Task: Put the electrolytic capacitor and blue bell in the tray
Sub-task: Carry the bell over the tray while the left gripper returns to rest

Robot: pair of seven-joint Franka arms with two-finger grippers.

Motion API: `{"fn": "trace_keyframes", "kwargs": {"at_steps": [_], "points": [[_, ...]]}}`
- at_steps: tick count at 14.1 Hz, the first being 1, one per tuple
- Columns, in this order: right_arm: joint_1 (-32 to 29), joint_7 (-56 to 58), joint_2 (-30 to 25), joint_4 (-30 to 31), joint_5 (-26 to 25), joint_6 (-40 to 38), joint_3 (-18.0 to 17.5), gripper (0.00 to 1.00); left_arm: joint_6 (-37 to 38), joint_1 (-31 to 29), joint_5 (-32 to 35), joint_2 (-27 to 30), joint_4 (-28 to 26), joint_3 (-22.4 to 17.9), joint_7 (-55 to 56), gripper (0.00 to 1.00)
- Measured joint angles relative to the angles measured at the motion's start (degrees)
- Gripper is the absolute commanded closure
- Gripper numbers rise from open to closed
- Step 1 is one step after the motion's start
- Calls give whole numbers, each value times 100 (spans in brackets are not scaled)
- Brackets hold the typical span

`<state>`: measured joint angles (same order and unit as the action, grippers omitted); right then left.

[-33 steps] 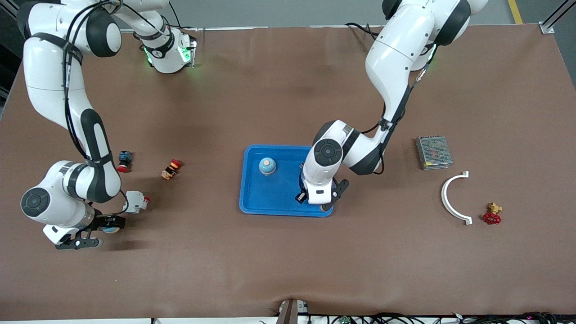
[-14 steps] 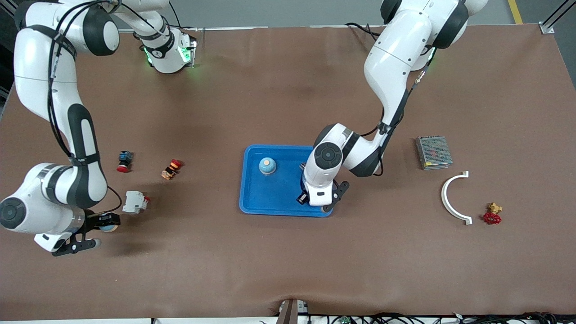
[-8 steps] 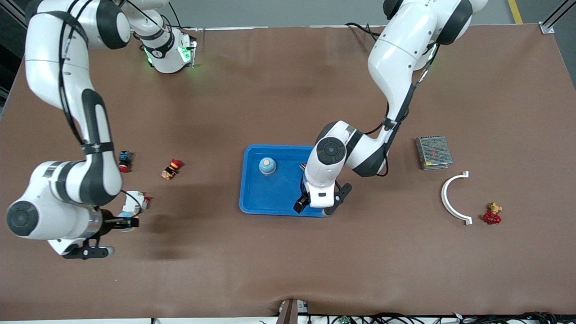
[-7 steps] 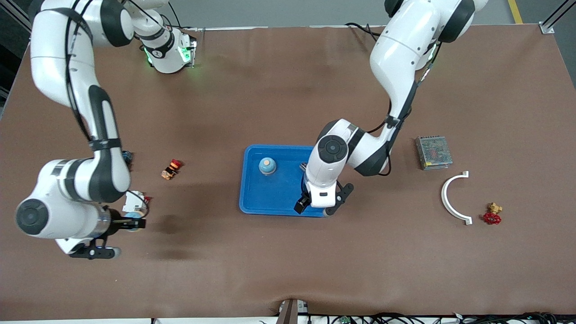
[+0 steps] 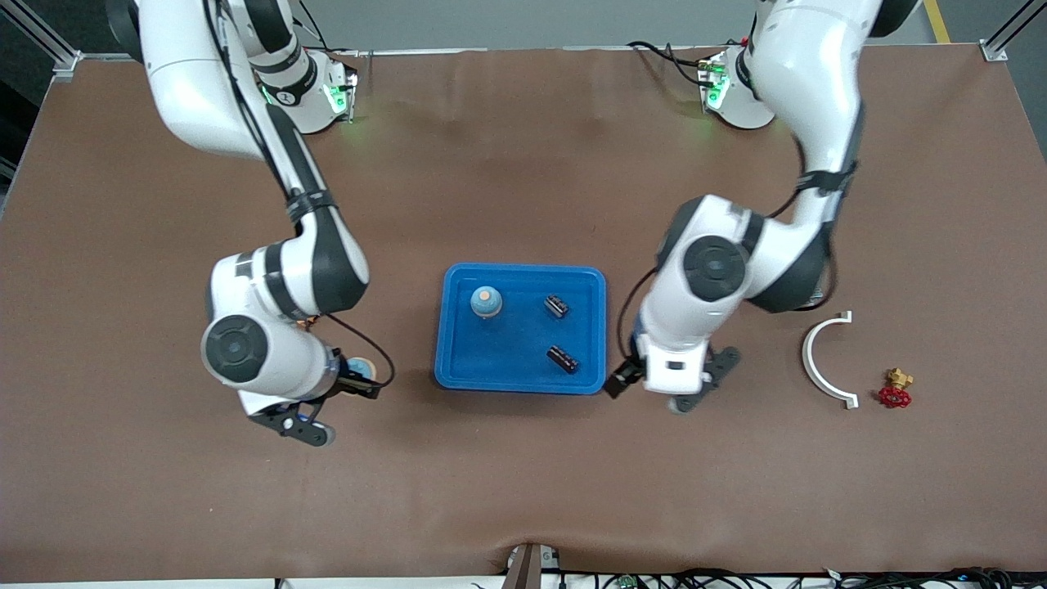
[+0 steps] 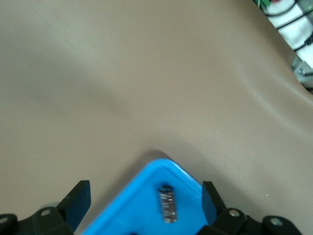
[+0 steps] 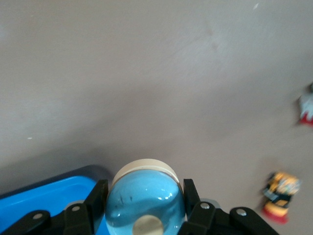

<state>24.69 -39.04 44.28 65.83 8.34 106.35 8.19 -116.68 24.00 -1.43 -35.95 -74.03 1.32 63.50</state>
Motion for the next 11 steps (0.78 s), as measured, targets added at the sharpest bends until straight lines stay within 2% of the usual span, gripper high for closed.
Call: {"fn": "trace_keyframes", "kwargs": {"at_steps": [5,9,11], "points": [[714,-1437,25,78,7,595,-2,100,1346,-1362,-491,801,4,-2,-2517,0],[1117,-2145,133,288,14,1177,1,100,2246,-2707,-535,1231,1,-4,-5174,0],[1258,-2347,157,506,20,1496,1,100,2578,-3140,-536,1436,-3,-8,-6066,0]]}}
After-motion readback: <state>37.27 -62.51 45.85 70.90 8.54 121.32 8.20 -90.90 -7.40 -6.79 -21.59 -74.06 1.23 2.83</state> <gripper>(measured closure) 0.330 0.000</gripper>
